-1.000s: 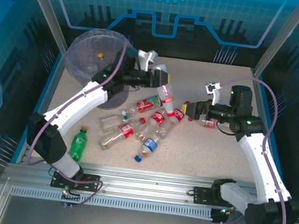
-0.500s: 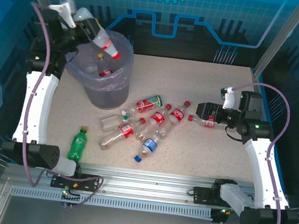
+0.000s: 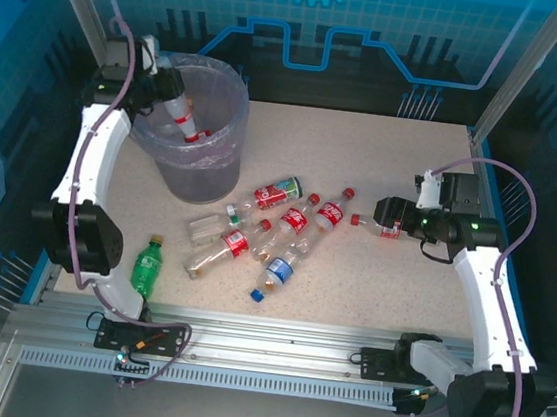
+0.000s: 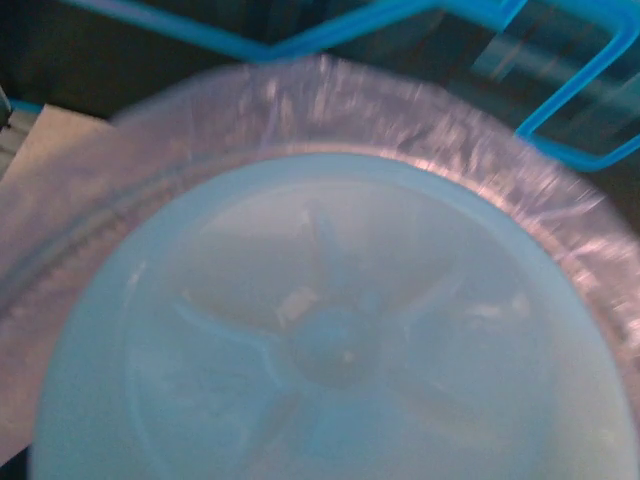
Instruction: Put the plastic bottles in the bin
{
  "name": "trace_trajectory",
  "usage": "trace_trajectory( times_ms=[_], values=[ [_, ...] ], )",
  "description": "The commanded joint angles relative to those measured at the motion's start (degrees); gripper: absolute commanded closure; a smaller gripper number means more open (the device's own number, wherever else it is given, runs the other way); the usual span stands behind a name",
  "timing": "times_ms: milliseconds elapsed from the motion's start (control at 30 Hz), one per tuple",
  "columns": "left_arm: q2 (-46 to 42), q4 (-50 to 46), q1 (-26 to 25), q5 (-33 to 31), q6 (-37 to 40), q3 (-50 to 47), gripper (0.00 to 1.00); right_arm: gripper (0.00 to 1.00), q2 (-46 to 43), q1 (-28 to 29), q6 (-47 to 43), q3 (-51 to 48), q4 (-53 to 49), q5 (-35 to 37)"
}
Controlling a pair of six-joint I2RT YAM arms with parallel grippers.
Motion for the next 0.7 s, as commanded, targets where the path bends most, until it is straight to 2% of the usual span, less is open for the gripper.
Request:
trace_trajectory(
  times_ms=[0, 467, 667],
  values=[
    [0.2, 0.0, -2.1, -2.3, 3.5, -1.6, 0.60, 0.17, -0.1, 1.7, 4.6, -2.3, -0.5, 1.2],
    [5.7, 3.0, -5.2, -1.9, 1.9, -8.9, 0.57, 0.21, -0.7, 19.8, 23.6, -16.3, 15.7, 6.4],
    [6.5, 4.4, -5.5, -1.5, 1.0, -11.2, 0.51, 0.26, 1.7, 31.2, 33.8, -20.4, 24.7, 10.0]
  ],
)
